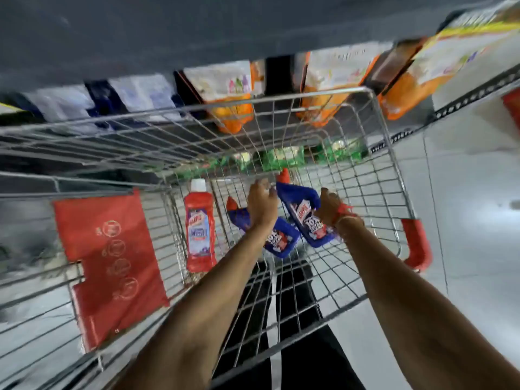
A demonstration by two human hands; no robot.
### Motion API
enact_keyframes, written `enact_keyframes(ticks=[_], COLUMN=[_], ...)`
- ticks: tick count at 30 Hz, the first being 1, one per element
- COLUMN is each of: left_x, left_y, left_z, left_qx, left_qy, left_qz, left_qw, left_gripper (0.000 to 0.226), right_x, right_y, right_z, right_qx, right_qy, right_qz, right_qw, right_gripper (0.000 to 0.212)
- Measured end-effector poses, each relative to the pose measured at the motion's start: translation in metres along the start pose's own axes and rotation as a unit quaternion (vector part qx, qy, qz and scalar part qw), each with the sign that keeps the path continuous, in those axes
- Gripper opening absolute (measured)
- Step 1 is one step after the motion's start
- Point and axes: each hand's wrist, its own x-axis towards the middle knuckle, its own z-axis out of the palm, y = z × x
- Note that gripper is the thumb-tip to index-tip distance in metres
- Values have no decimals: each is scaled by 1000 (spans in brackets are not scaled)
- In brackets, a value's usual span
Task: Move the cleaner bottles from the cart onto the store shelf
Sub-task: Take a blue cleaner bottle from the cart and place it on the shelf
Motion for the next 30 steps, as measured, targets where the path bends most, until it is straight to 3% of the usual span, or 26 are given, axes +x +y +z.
enact_keyframes(ticks=[4, 9, 15, 19, 24, 27, 30], left_x=[20, 23, 24, 0, -40, -67, -93], left_y=[-24, -26, -22, 6, 76, 128, 191], left_z=[36, 48, 44, 27, 3, -10, -25], left_qx=[-95, -254, -249, -238, -234, -243, -252], left_qy=[-101, -141, -159, -148, -127, -139, -128], left_qz=[-235, -276, -256, -192, -24, 98, 216], left_qw=[962, 916, 920, 940, 964, 955, 935], left_gripper=[29, 23, 25, 27, 14, 7, 16], right_x=[16, 29, 21, -7, -65, -96, -128], right_y=[16, 29, 20, 6, -6, -18, -33], right_z=[6, 12, 4, -15, -55, -95, -150], right_qx=[11, 60, 15, 38, 158, 218, 254], right_qy=[-84, -87, -98, -75, 56, 141, 220], right_qz=[44, 35, 12, -31, -96, -159, -225], right_qw=[995, 994, 995, 996, 981, 953, 915], right_gripper=[60, 64, 63, 58, 59, 68, 71])
